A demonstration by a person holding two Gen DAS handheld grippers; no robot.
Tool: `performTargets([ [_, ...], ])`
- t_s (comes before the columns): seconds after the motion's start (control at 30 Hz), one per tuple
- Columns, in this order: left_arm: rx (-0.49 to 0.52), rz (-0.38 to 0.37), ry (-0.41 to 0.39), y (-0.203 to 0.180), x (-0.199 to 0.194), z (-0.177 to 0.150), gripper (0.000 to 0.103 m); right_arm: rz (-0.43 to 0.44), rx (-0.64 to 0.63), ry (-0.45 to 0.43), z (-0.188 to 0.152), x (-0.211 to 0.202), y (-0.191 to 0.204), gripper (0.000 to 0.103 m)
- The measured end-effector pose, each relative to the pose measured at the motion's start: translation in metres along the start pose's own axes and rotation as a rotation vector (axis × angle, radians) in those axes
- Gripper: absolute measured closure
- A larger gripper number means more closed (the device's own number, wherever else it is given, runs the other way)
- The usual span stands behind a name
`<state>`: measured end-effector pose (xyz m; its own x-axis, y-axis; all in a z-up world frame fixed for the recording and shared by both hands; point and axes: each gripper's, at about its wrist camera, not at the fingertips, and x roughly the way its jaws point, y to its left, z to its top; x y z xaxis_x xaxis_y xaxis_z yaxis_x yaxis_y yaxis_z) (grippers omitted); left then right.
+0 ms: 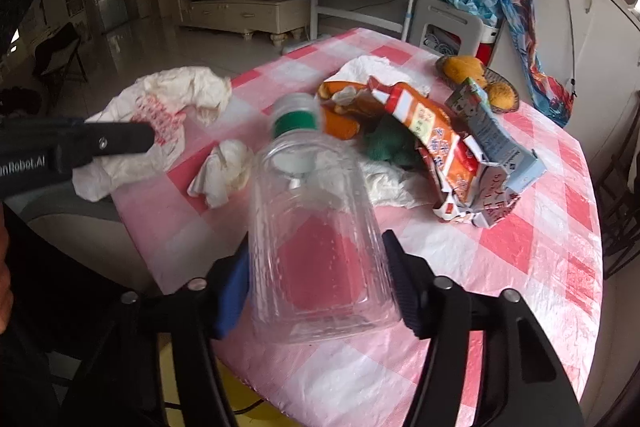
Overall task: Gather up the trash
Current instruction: 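Grasp the tissue with the left gripper while the right gripper grasps the clear bottle, then drop the tissue and bottle into the yellow bucket, opening both grippers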
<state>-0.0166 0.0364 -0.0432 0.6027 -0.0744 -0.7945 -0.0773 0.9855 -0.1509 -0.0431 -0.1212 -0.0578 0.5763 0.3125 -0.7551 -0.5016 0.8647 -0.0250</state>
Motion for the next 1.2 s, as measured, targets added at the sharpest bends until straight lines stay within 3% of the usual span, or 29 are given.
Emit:
performTargets([
  [0.1,-0.015,-0.004,-0.011,0.003,-0.002,0.001,0.091,0.016,0.017,-0.024,-0.001,-0.006,-0.002,0.048],
  [0.37,-0.044,-0.019,-0.039,0.007,-0.007,0.003,0.091,0.176,0.199,-0.127,0.002,-0.042,-0.031,0.048],
  [0.63,-0.050,-0.036,-0.075,0.009,-0.016,0.002,0.091,0.247,0.198,-0.161,0.000,-0.077,-0.032,0.048],
  [0.87,-0.052,-0.063,-0.124,0.013,-0.032,0.000,0.091,0.356,0.022,-0.008,-0.034,-0.085,0.009,0.048],
  [1.03,-0.011,-0.070,-0.117,0.007,-0.038,-0.007,0.091,0.432,-0.050,0.121,-0.065,-0.062,0.045,0.048],
  [1.2,0.058,-0.071,-0.090,-0.005,-0.045,-0.027,0.091,0.416,-0.067,0.225,-0.083,-0.027,0.061,0.048],
])
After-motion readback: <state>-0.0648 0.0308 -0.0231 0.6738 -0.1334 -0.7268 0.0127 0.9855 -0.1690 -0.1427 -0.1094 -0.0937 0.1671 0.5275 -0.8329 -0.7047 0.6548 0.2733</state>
